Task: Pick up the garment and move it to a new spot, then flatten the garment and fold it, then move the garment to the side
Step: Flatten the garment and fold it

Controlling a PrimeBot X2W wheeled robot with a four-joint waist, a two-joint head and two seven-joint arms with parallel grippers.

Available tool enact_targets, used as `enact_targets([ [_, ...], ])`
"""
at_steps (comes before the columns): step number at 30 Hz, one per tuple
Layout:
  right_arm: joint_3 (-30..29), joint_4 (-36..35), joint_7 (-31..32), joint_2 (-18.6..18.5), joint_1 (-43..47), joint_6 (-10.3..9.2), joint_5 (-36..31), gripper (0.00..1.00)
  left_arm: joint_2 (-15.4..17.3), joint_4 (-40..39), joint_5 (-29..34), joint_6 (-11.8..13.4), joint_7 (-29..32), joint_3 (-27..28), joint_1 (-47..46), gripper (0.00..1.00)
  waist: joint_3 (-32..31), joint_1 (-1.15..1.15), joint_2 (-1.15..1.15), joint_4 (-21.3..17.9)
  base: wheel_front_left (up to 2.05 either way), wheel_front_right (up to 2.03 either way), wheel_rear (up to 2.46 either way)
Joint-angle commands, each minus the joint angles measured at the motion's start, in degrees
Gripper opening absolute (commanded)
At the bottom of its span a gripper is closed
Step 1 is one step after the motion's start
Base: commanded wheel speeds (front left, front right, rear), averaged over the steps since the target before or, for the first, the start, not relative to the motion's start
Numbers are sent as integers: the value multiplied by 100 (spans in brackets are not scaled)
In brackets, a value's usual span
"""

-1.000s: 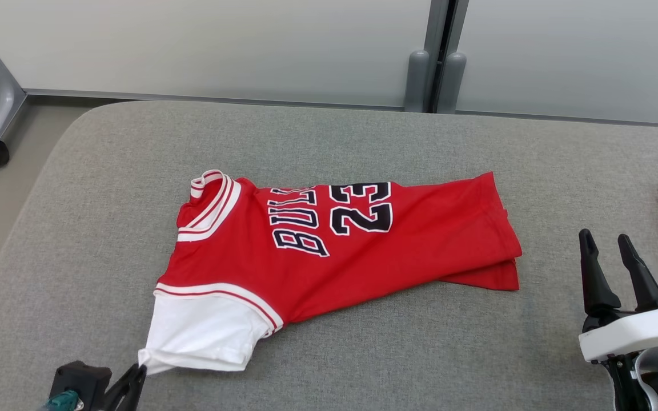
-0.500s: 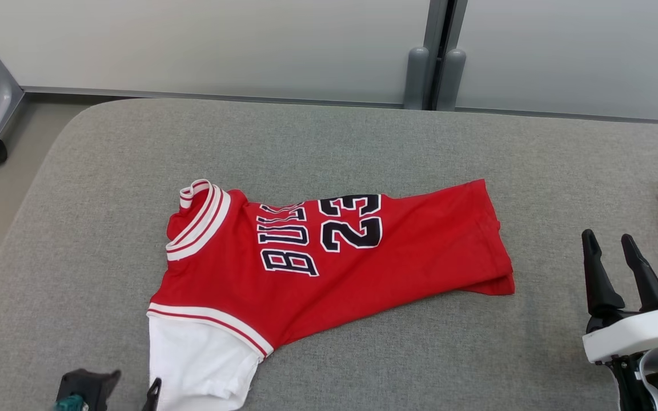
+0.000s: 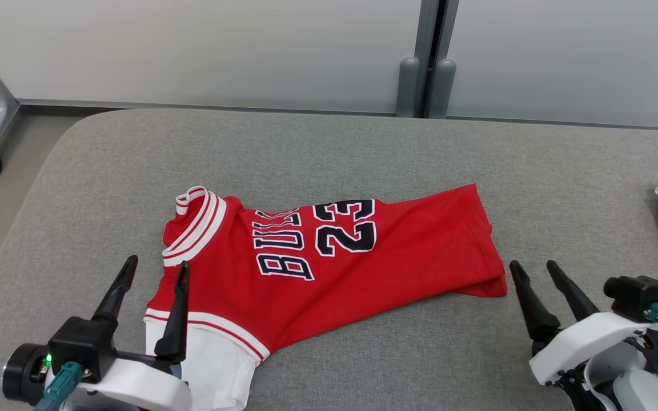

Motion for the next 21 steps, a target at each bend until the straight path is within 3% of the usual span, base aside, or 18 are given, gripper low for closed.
enact_targets([
  [1,167,156,194,-105,-160,1,80,100,-74,36,69,-67,-38,7,-90,100,29,0,0,50,0,0,0],
  [6,618,701,598,-223,-605,1,284,100,-353,240,113,-319,-89,-61,-227,100,89,0,0,211,0,0,0],
  [13,778,1295,692,-252,-957,1,331,100,-594,511,75,-530,-109,-20,-242,100,148,0,0,418,0,0,0],
  [15,818,1406,687,-254,-1024,1,342,44,-619,575,54,-575,-112,-6,-236,100,166,0,0,446,0,0,0],
  [16,836,1438,658,-254,-1054,1,351,0,-630,601,51,-591,-113,3,-236,100,170,0,0,451,0,0,0],
  [21,1002,1464,641,-247,-1028,1,470,0,-679,699,19,-655,-115,48,-158,100,100,0,0,370,0,0,0],
])
